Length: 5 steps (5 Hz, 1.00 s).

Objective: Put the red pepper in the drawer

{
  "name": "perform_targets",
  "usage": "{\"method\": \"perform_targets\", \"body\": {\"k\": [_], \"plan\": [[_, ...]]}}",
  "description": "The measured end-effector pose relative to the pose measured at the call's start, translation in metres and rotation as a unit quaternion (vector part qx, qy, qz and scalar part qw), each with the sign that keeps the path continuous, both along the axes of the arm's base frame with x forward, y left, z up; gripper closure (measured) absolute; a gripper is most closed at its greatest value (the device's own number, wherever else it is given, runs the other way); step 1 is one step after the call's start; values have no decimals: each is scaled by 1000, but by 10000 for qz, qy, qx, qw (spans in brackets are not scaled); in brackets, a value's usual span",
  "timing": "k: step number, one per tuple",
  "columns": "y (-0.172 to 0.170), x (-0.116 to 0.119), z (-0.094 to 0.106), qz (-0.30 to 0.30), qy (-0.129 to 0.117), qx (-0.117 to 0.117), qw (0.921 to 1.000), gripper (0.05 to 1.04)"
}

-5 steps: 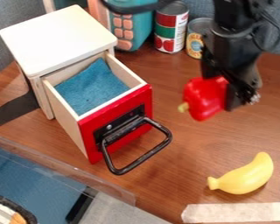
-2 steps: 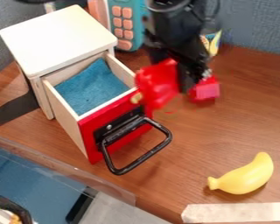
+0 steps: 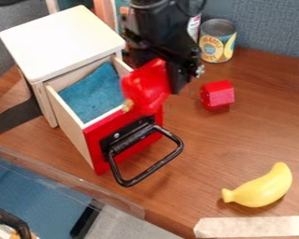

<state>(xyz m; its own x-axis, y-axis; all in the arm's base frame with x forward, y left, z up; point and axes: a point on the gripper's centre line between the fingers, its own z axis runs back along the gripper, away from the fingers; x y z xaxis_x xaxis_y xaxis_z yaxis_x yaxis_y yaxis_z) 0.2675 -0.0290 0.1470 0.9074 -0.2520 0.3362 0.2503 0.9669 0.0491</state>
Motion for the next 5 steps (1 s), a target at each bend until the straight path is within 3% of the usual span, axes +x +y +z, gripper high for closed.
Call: {"method": "perform_targets", "body": {"k": [5], "plan": [[78,0,-2,1379,-331,292,9895,343]]}}
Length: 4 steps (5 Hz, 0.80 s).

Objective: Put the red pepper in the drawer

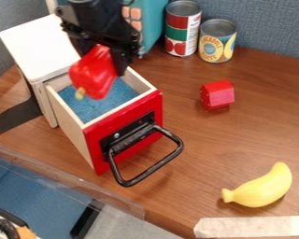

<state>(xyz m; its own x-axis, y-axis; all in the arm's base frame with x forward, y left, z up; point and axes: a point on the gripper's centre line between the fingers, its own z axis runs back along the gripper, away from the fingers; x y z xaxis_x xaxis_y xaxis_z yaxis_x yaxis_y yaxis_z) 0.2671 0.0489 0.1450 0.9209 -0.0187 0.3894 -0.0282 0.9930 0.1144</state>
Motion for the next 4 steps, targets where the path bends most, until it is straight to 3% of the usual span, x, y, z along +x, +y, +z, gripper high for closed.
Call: {"method": "perform_targets", "body": {"k": [2,3,4], "plan": [[17,3,-22,909,-416,-42,9950,343],[20,10,-29,1399,-676,-203,9876,343],[22,14,-37,1848,-738,-377,9793,343]]}}
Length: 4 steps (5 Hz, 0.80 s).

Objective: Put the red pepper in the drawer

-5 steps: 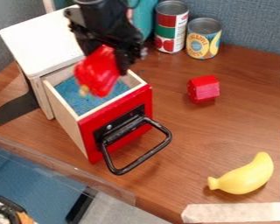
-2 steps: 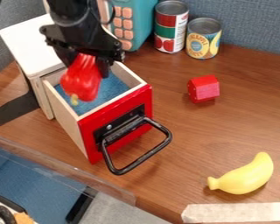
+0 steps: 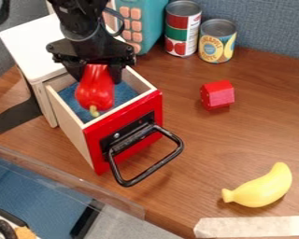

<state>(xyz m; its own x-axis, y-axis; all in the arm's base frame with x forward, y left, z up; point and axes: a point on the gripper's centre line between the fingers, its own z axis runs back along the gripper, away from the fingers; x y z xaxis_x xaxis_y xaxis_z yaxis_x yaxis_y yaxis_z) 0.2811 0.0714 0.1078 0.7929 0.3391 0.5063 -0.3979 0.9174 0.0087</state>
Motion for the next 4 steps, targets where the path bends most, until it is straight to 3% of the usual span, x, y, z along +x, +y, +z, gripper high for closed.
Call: {"method": "perform_targets", "body": {"k": [2,3,4], "plan": [[8,7,-12,308,14,-127,9994,298],[10,8,-10,334,38,-117,9994,76],[9,6,-10,369,158,-216,9990,73]]}}
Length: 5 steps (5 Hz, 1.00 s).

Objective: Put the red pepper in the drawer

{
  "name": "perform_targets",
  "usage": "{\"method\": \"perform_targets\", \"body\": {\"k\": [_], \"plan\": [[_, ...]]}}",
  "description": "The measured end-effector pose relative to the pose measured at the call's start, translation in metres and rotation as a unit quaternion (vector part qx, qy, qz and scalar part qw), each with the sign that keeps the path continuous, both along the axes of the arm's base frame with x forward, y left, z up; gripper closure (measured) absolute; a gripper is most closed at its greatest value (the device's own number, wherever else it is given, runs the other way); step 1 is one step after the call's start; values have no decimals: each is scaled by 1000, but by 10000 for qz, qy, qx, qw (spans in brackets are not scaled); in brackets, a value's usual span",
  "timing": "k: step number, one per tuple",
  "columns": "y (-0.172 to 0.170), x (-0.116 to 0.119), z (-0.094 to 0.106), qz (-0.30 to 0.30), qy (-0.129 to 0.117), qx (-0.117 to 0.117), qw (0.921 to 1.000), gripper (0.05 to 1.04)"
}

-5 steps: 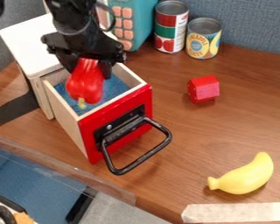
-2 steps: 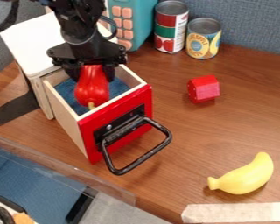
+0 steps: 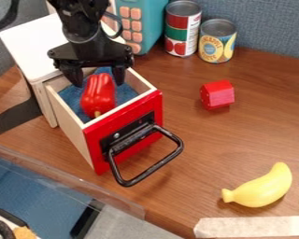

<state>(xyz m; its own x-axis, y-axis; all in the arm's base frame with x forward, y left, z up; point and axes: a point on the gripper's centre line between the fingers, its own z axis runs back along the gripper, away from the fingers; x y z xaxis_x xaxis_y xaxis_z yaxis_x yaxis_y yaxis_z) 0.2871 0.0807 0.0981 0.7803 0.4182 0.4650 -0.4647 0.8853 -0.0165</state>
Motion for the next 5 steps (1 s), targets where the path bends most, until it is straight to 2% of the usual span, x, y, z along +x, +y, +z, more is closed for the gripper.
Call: {"method": "perform_targets", "body": {"k": [1,2,4,5], "plan": [[2,-3,3,-53,172,-251,9995,79],[-3,-8,9,-166,377,-318,9986,82],[-35,-10,21,-743,417,-269,9960,82],[-53,-17,18,-1021,603,-294,9925,82]]}}
